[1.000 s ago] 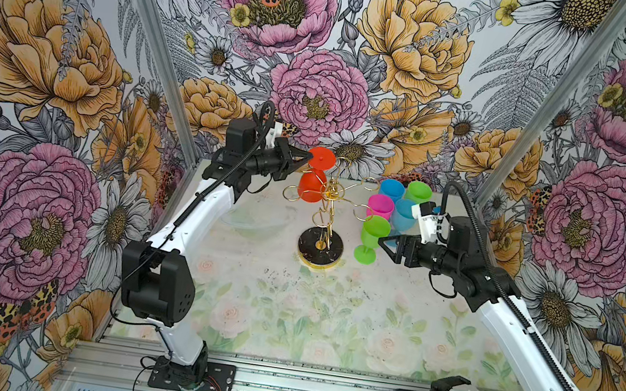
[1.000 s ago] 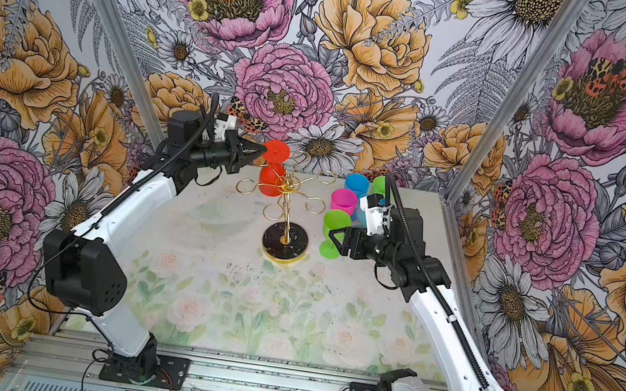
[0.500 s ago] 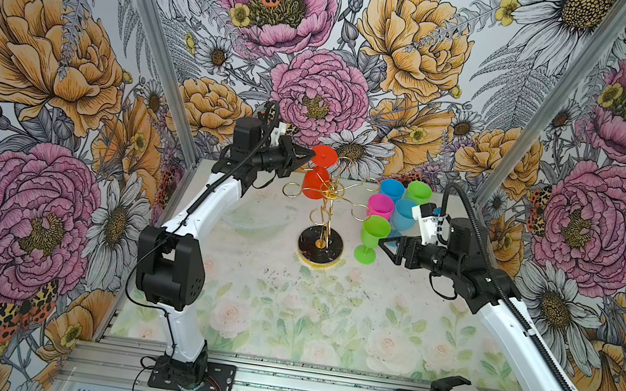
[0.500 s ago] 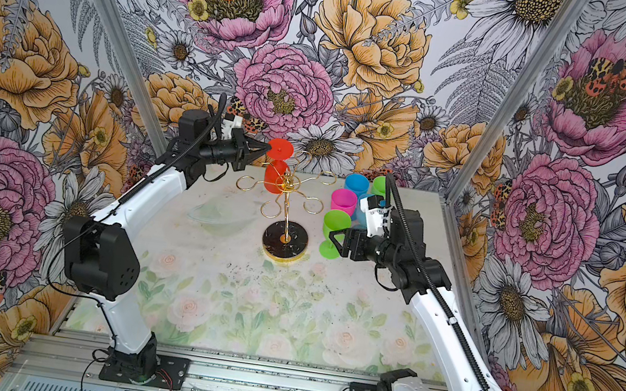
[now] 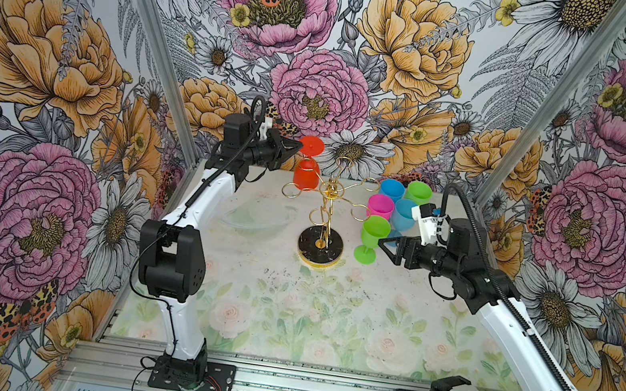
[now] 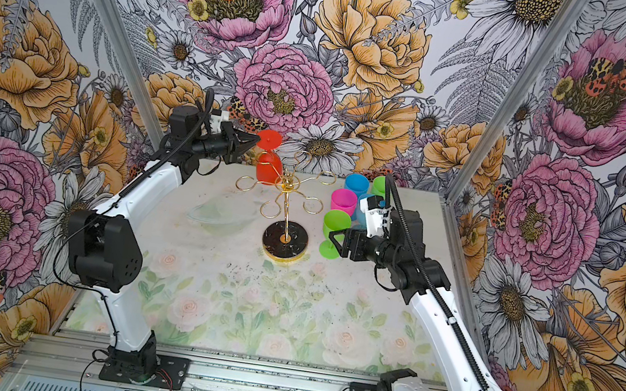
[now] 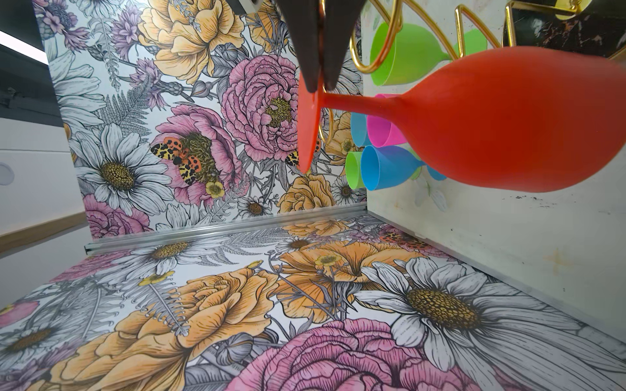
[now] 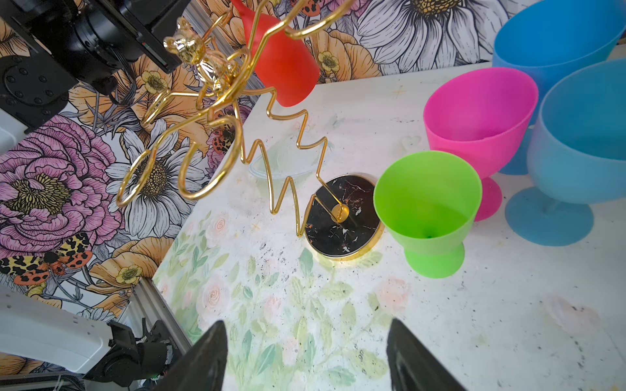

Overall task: Take the wine glass off the wine glass rack
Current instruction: 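Pull the red glass off the rack with the left gripper toward the robot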

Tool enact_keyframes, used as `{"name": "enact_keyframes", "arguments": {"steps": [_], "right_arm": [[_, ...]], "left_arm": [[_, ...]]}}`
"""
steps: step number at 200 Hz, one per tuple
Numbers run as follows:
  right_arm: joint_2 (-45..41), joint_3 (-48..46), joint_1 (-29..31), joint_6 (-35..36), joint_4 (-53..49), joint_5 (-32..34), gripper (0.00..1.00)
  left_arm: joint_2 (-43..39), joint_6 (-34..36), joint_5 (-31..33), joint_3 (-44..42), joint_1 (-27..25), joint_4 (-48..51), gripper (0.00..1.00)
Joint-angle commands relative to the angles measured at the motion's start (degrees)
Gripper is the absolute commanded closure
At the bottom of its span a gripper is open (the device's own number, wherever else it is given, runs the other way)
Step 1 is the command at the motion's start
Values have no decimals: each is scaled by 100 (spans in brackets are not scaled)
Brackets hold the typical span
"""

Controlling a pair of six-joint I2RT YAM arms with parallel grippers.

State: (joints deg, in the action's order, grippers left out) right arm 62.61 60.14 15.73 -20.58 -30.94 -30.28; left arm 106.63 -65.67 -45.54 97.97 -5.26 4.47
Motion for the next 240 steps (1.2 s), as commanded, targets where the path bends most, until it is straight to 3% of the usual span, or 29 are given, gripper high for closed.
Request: {"name": "enact_keyframes", "arguments": {"steps": [1, 71, 132, 196, 240], "right_arm": [[-166, -64, 35, -64, 132, -22, 25], [-135, -73, 28, -105, 154, -19, 25], [-109, -73, 31, -177, 245, 28, 25], [-39, -82, 22, -337, 323, 345, 25], [141, -20, 16, -449, 352, 465, 25]], "left_arm": [[-167, 93, 368, -155, 75, -159, 100], [-1026, 370, 1073, -1059, 448, -61, 100], [-2152, 1511, 1865, -2023, 832, 1169, 100], [-3245, 2822, 2204, -2930, 691, 2564, 100], [-3844, 3586, 2478, -3163, -32, 3498, 100]]}}
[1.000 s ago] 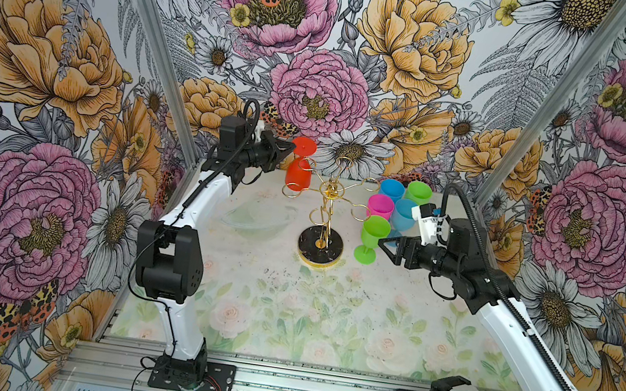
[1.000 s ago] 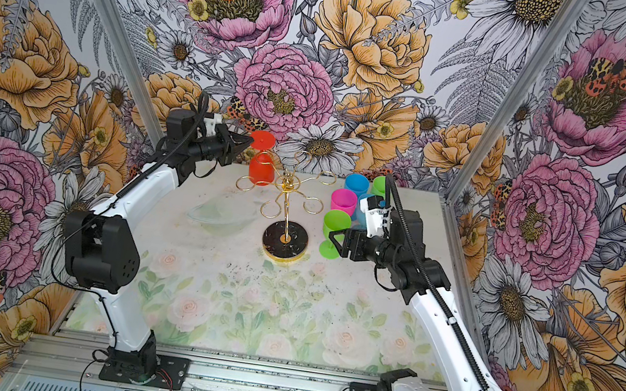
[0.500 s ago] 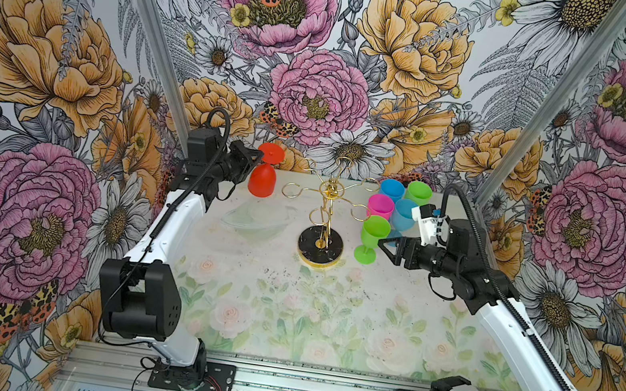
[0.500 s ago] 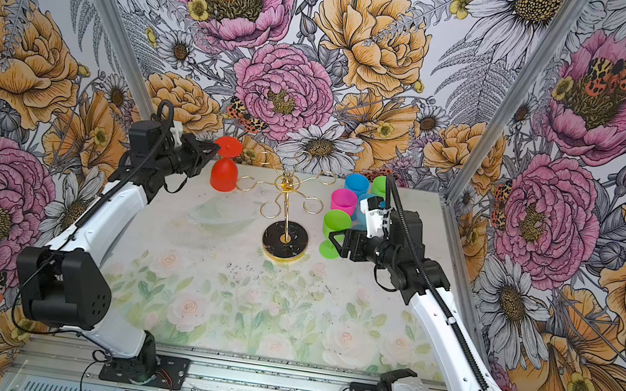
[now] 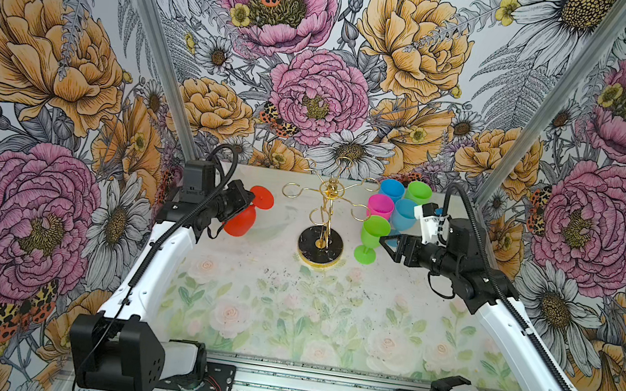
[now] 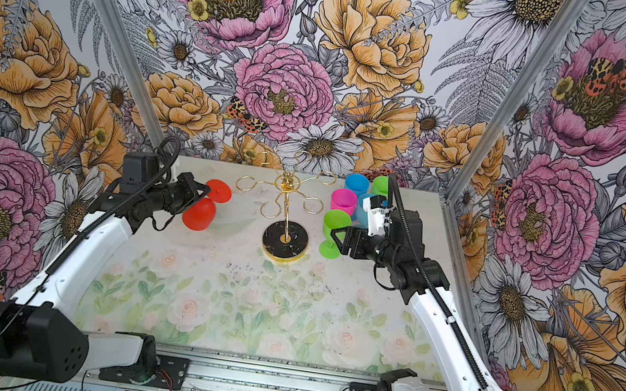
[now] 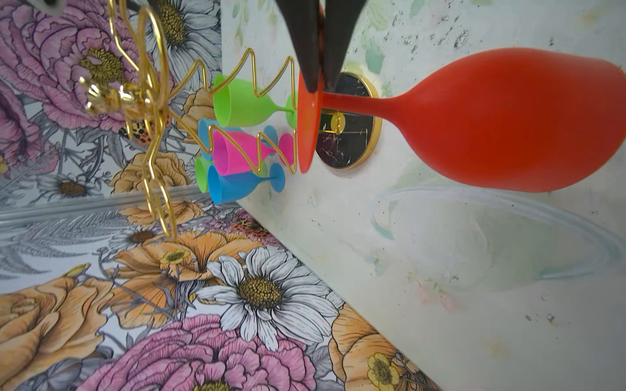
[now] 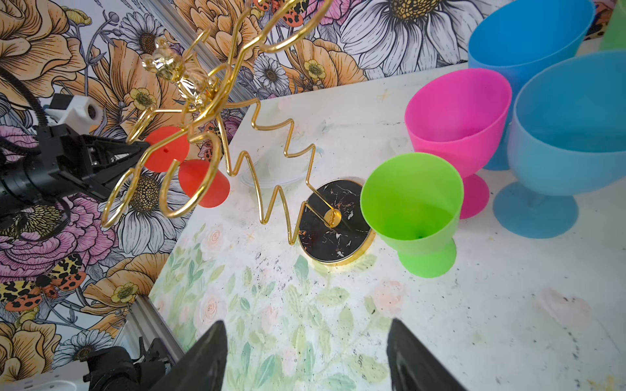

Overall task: Take the wine glass off the wine glass rack
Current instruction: 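Pull the red glass off the rack with the left gripper toward the robot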

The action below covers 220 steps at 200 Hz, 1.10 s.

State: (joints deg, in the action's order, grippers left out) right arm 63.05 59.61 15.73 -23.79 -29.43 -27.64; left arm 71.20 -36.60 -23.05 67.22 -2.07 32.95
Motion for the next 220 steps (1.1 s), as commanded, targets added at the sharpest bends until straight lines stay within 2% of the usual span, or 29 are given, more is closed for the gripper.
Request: {"name": "enact_keyframes", "arguments": {"steps": [1, 56, 92, 124, 186, 220], "right_arm": [[100, 33, 13, -136, 201, 203, 25], [181, -11, 7, -232, 200, 318, 25], [298, -12, -13, -351, 195, 340, 25], [377, -72, -16, -432, 189, 191, 25], [268, -342, -15, -551, 162, -50, 25], [465, -291, 0, -520, -219, -88, 26]], "left_arm": [[-313, 680, 230, -92, -371, 668, 100], [-973, 945, 361, -496, -1448, 1429, 100], [-1227, 1071, 23, -515, -2146, 1556, 100], [-1303, 1144, 261, -390, -3204, 1543, 100], [-409, 1603, 1278, 110, -5630, 1290, 100], [310, 2613, 1900, 596, -6538, 994, 100]]}}
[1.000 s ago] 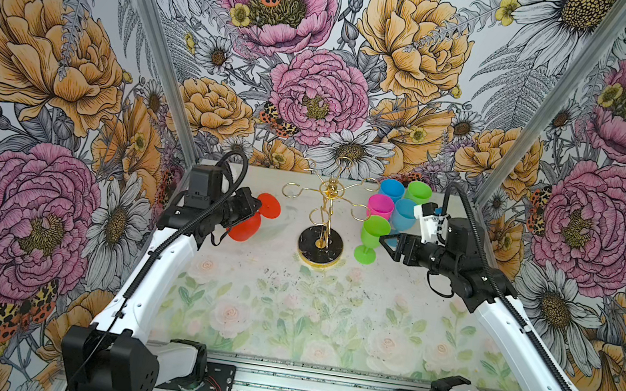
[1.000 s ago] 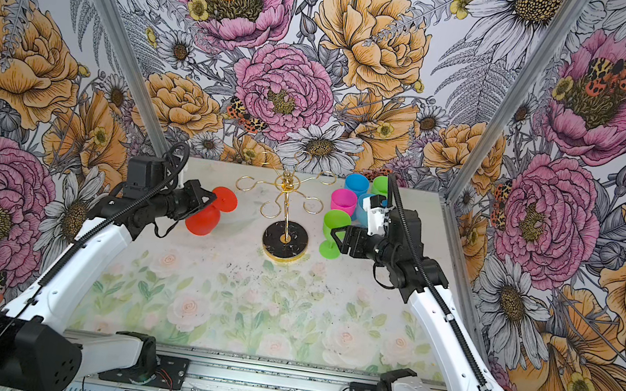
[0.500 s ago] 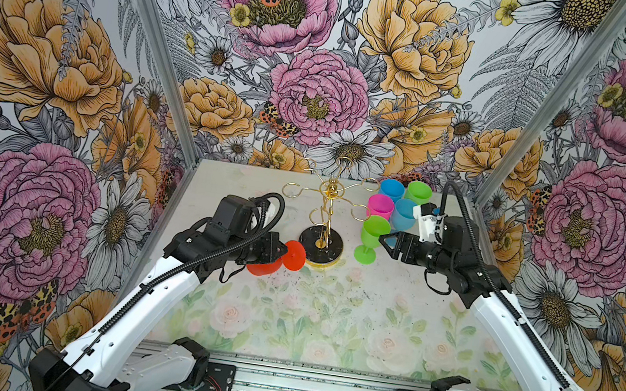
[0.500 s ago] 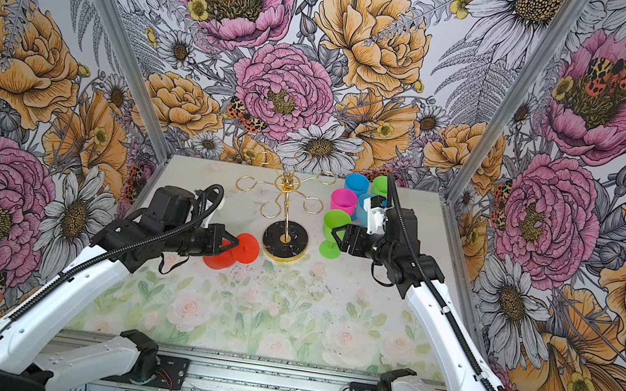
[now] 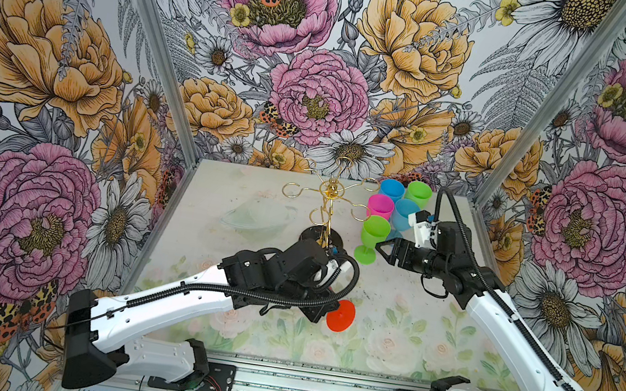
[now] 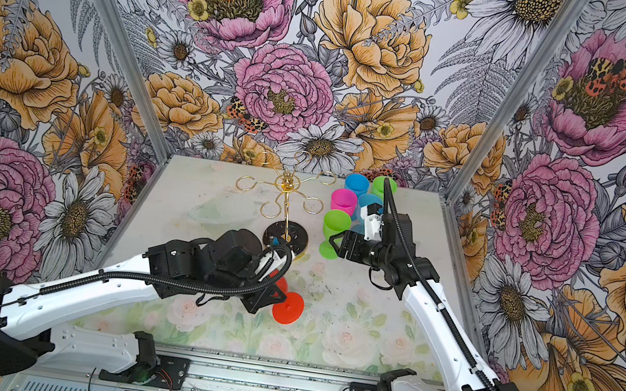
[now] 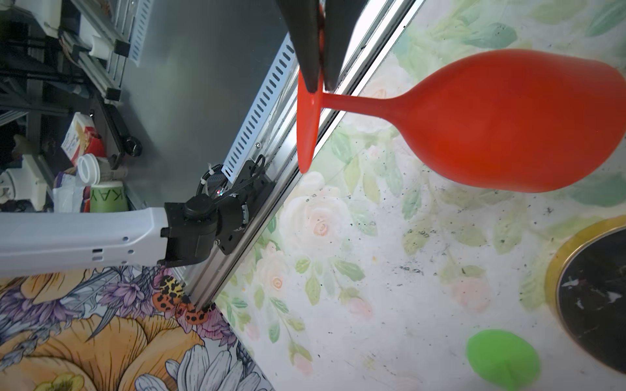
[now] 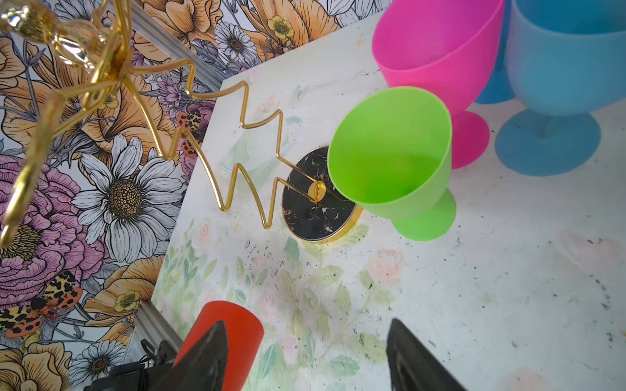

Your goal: Take the wine glass off the wine glass rack

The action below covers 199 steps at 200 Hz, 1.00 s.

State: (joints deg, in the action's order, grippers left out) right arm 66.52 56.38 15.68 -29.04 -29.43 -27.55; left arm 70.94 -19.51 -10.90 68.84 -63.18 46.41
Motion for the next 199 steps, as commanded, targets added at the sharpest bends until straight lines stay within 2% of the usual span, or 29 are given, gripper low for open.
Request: {"name": "enact_keyframes", "arguments": {"steps": [1, 40, 79, 97, 155, 199], "right_arm": [[121, 36, 5, 13, -242, -86, 26], [229, 273, 16, 262, -971, 185, 26], [373, 472, 21, 278, -1160, 182, 26], [475, 585, 16, 284, -1195, 99, 26], [875, 1051, 94, 435, -1431, -88, 27], [954, 1495, 149, 525, -1633, -54, 27]], "left_arm": [[357, 931, 698, 445, -443, -352, 100], [993, 1807, 1286, 688, -641, -354, 100], [1379, 2967, 2945, 675, -1228, -364, 100], [1533, 3344, 3442, 653, -1521, -363, 100], [2073, 4221, 5014, 473, -1999, -504, 100], [1993, 5136, 5644, -163, -2160, -1162, 100]]}}
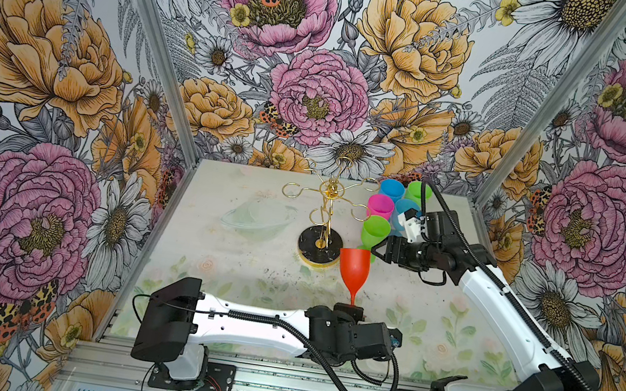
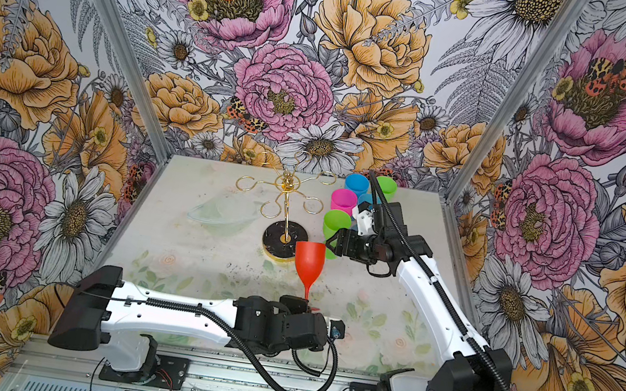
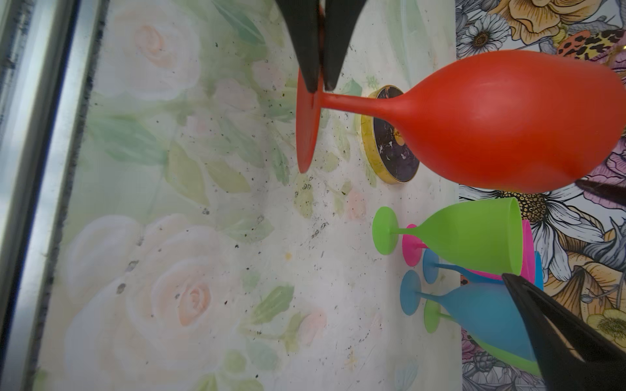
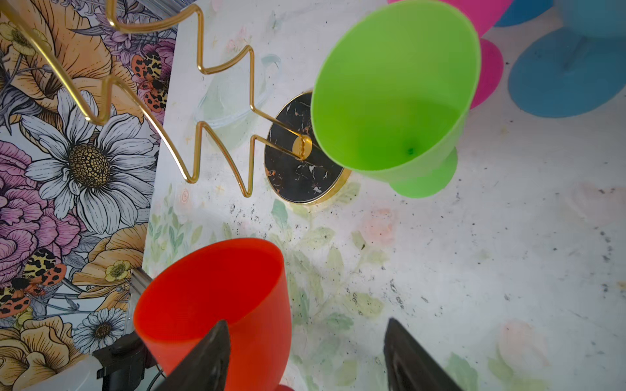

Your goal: Take the wine glass off the wine glass rack

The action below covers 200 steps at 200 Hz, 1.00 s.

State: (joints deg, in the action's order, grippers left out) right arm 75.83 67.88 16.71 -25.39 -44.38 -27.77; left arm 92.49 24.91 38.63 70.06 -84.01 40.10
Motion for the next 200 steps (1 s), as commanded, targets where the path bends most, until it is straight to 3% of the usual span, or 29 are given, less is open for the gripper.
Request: {"name": "enact_keyframes", "arguments": {"steps": [1, 66, 132, 200], "right_arm": [[26, 356, 49, 163, -144, -29, 27], [149, 669, 143, 200, -367, -99, 28], [345, 1025, 343, 328, -645, -636, 33], [507, 1174, 381, 806, -1403, -736, 43]], "left_arm": [[-170, 719, 699, -306, -83, -561, 100], [-930, 2245, 1161, -1446, -205, -1980, 100], [-1502, 3556, 1021, -2360, -222, -3102, 100], [-1787, 4044, 1202, -2756, -95, -3371, 100]]}}
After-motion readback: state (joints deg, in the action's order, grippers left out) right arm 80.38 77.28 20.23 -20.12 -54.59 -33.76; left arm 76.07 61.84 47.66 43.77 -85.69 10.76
